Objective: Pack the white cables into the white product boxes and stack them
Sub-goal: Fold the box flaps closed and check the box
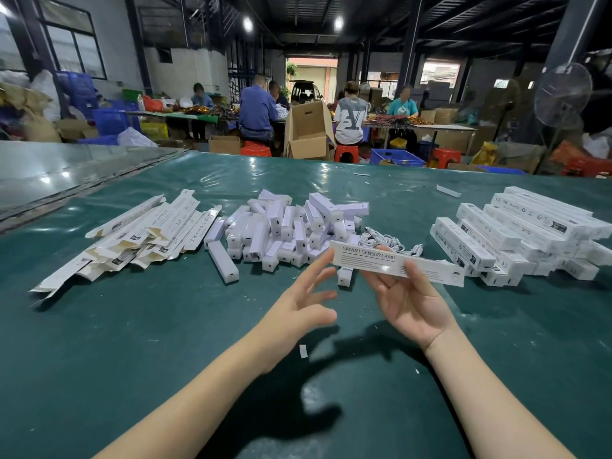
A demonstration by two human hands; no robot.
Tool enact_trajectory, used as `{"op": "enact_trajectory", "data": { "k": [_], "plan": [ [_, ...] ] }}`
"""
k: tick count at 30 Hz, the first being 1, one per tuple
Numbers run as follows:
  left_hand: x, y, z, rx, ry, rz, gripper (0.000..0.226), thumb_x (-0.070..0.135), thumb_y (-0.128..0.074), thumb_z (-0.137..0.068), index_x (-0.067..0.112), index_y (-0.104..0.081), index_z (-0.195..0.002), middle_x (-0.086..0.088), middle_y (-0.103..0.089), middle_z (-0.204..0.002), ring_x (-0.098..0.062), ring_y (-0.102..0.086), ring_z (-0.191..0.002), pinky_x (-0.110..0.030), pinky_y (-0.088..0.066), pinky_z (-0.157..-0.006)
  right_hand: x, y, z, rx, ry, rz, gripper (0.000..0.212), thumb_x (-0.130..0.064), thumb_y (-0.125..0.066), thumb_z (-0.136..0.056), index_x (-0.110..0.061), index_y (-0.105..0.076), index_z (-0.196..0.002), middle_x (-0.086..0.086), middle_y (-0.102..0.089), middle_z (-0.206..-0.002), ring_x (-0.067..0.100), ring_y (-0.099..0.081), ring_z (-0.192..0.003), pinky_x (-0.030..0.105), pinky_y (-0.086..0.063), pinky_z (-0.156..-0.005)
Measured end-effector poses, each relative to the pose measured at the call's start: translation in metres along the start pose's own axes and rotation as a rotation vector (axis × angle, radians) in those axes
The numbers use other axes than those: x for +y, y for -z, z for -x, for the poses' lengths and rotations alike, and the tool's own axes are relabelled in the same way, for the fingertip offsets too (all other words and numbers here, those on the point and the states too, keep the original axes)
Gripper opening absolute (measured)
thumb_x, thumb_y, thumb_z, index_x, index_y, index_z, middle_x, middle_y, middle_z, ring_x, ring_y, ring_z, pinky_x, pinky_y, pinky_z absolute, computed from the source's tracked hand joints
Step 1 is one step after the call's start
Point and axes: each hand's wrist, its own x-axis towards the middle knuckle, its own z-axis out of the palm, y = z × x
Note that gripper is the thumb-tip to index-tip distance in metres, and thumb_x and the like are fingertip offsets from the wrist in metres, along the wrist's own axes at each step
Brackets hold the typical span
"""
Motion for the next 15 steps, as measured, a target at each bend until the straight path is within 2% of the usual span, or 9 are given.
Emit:
{"op": "enact_trajectory", "data": {
  "k": [3, 5, 8, 11, 13, 15],
  "plan": [
    [0.0, -0.001, 0.002, 0.135, -0.083, -0.13, 0.071, 0.013, -0.05, -0.061, 0.04, -0.035, -0.125, 0.022, -0.031, -0.141, -0.002, -0.042, -0.124, -0.022, -0.043, -0.097, 0.004, -0.002, 0.001, 0.035, -0.044, 0.06, 0.067, -0.022, -0.097, -0.025, -0.011, -0.076, -0.089, 0.011, -0.072, -0.098, 0.022, -0.07, -0.089, 0.022, -0.055, -0.048],
    [-0.001, -0.003, 0.004, 0.152, -0.088, -0.117, 0.071, 0.014, -0.049, -0.061, 0.04, -0.031, -0.124, 0.024, -0.032, -0.137, 0.001, -0.038, -0.125, -0.021, -0.04, -0.1, 0.008, -0.005, 0.0, 0.039, -0.068, 0.102, 0.068, -0.023, -0.097, -0.025, -0.009, -0.076, -0.088, 0.01, -0.072, -0.097, 0.021, -0.07, -0.088, 0.022, -0.055, -0.048],
    [-0.002, -0.006, 0.004, 0.134, -0.071, -0.071, 0.078, 0.015, -0.05, -0.062, 0.048, -0.02, -0.126, 0.018, -0.023, -0.146, 0.001, -0.033, -0.128, -0.023, -0.036, -0.105, 0.012, -0.006, -0.001, 0.038, -0.055, 0.116, 0.068, -0.024, -0.097, -0.025, -0.009, -0.076, -0.089, 0.01, -0.073, -0.096, 0.02, -0.071, -0.086, 0.025, -0.057, -0.054],
    [-0.002, -0.008, 0.004, 0.108, -0.09, -0.15, 0.089, 0.024, -0.058, -0.058, 0.049, -0.012, -0.13, 0.013, -0.01, -0.154, 0.002, -0.024, -0.135, -0.026, -0.031, -0.11, 0.011, -0.006, 0.0, 0.041, -0.026, 0.102, 0.072, -0.026, -0.097, -0.026, -0.012, -0.075, -0.093, 0.011, -0.072, -0.096, 0.022, -0.071, -0.085, 0.028, -0.057, -0.057],
    [-0.004, -0.009, 0.005, 0.086, -0.107, -0.164, 0.093, 0.036, -0.057, -0.055, 0.049, -0.006, -0.132, 0.014, -0.005, -0.155, 0.003, -0.014, -0.139, -0.027, -0.028, -0.112, 0.01, -0.007, 0.001, 0.034, -0.02, 0.1, 0.07, -0.027, -0.097, -0.027, -0.015, -0.075, -0.093, 0.011, -0.072, -0.098, 0.022, -0.071, -0.086, 0.028, -0.057, -0.057],
    [-0.005, -0.012, 0.005, 0.032, -0.131, -0.172, 0.094, 0.038, -0.056, -0.057, 0.048, -0.001, -0.133, 0.016, 0.003, -0.154, 0.003, -0.006, -0.14, -0.028, -0.024, -0.114, 0.008, -0.007, 0.003, 0.025, -0.005, 0.078, 0.066, -0.027, -0.097, -0.028, -0.018, -0.076, -0.09, 0.01, -0.072, -0.099, 0.023, -0.07, -0.088, 0.025, -0.056, -0.052]
  ]
}}
